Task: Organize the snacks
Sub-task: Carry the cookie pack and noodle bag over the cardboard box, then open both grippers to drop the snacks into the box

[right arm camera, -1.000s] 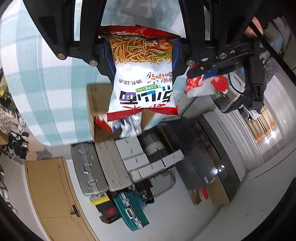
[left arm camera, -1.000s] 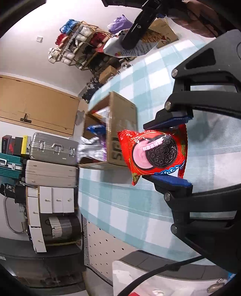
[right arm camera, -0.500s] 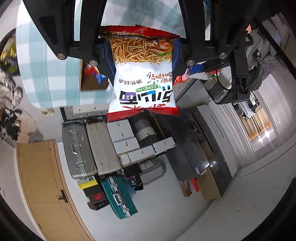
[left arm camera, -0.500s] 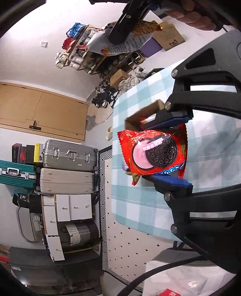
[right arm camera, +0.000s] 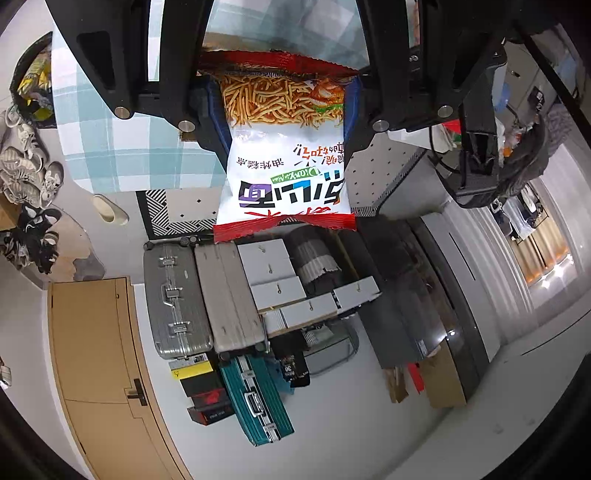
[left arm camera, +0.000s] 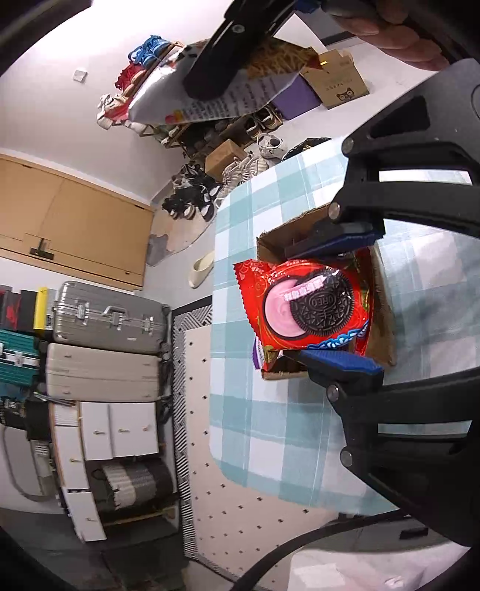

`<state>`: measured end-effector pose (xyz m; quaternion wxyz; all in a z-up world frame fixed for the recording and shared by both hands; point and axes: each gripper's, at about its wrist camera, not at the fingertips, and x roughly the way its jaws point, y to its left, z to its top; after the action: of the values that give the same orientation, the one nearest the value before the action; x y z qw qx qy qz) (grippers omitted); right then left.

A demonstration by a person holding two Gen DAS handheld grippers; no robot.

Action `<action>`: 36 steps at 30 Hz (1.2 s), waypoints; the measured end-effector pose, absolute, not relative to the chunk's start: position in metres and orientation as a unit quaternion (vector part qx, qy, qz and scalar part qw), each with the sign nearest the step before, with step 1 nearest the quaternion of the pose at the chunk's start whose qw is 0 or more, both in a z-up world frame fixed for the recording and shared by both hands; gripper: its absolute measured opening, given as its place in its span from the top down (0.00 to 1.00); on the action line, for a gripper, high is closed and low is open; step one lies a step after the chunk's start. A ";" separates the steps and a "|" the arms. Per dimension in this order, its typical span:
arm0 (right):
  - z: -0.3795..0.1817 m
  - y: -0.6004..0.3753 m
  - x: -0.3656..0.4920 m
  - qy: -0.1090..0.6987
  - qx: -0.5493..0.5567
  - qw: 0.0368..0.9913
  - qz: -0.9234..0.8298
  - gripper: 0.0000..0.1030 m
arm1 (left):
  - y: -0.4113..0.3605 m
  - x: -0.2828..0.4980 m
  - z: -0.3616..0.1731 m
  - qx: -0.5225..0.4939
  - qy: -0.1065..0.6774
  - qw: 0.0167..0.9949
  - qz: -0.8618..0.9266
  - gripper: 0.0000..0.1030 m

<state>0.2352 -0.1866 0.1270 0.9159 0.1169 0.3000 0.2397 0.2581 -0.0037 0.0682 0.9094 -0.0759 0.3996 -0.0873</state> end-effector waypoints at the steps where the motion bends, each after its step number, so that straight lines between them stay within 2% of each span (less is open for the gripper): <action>1: 0.122 -0.186 0.241 0.301 0.116 0.916 0.239 0.51 | -0.006 0.265 0.062 -0.075 0.404 0.907 -0.087 0.59; 17: 0.046 -0.178 0.308 0.343 0.107 0.905 0.228 0.51 | -0.021 0.330 -0.014 -0.066 0.452 0.886 -0.075 0.59; 23: 0.025 -0.179 0.321 0.363 0.105 0.899 0.222 0.51 | -0.014 0.335 -0.019 -0.076 0.454 0.885 -0.066 0.59; 31: -0.018 -0.160 0.335 0.429 0.066 0.878 0.203 0.50 | -0.002 0.325 -0.017 -0.065 0.456 0.886 -0.054 0.59; 34: -0.023 -0.157 0.332 0.426 0.054 0.882 0.197 0.46 | 0.001 0.320 -0.015 -0.060 0.455 0.887 -0.051 0.59; 36: -0.025 -0.157 0.330 0.427 0.055 0.881 0.198 0.39 | 0.004 0.316 -0.012 -0.060 0.453 0.888 -0.049 0.59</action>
<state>0.3299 -0.1573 -0.0249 0.8809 0.0545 0.4267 0.1976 0.3162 0.0039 -0.0120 0.8881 -0.0603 0.4530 -0.0490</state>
